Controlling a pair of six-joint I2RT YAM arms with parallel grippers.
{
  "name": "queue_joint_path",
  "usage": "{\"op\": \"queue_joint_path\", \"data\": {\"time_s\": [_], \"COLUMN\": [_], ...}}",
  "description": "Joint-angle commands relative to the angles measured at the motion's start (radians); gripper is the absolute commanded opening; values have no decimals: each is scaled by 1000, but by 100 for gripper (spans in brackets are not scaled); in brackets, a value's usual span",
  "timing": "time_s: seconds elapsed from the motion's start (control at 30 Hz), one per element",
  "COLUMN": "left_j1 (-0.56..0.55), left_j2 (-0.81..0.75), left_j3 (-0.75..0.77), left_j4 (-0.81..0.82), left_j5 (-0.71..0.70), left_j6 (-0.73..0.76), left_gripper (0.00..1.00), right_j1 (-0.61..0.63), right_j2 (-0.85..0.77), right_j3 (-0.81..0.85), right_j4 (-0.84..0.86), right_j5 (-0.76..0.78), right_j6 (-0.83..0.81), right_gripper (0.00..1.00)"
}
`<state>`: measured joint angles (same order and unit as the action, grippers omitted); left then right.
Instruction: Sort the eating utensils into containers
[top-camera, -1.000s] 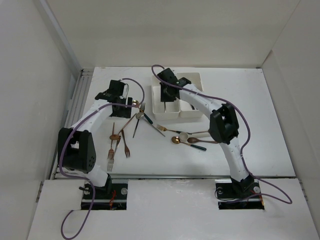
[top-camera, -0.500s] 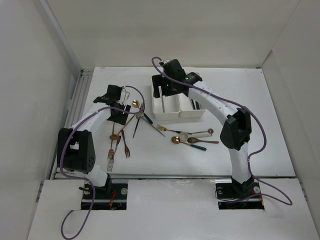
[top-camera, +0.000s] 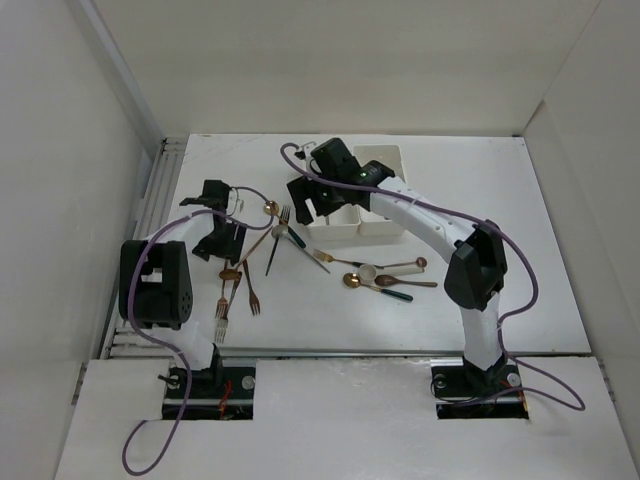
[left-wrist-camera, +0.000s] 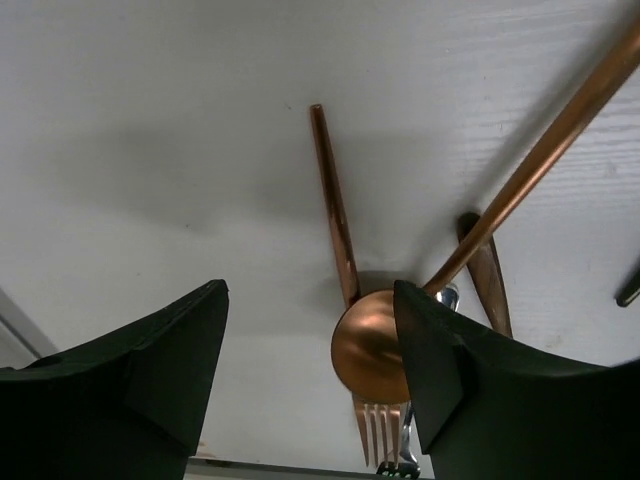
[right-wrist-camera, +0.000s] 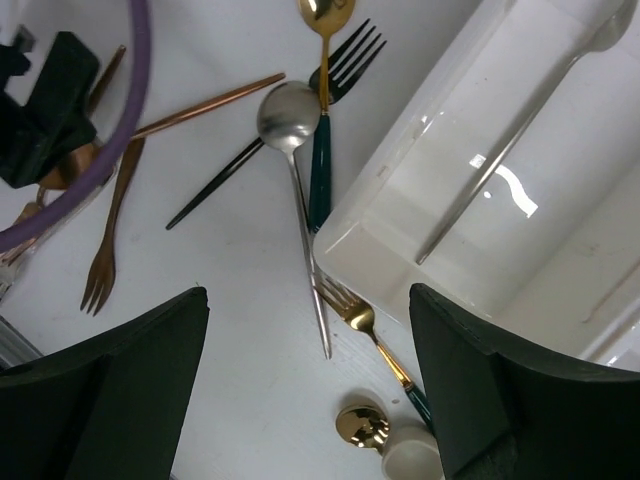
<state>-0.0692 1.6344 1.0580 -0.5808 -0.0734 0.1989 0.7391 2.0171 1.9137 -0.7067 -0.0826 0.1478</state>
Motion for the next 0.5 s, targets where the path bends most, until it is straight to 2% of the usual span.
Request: {"op": "queue_joint_path", "data": {"time_s": [0.0,0.27,0.3,0.37,0.43,0.47], "left_j1": [9,31,31,31,40,40], "left_j2": [47,128,149,172,203,203], "left_j3": [59,56,56,45,45,45], "left_j4": [-30,-60,-60,-60,-60,-60], "left_j5": [46,130,121,112,101,101], "left_j6": [-49,-27,-27,-27,-27,-27], "left_gripper": [63,46,35,23,1,0], "right_j1": [13,13,13,13,13,13], "right_j2": [-32,-95,-95,-104,-113,-113], "right_j3": [-10,-82,-93,-93,-93,-93], "right_j4": [39,67,67,67,67,67], "right_j5": [-23,6,15,26,35,35], "right_j6": [-22,-13,-13,-13,-4,-4], "right_gripper": [86,86,86,86,86,86]}}
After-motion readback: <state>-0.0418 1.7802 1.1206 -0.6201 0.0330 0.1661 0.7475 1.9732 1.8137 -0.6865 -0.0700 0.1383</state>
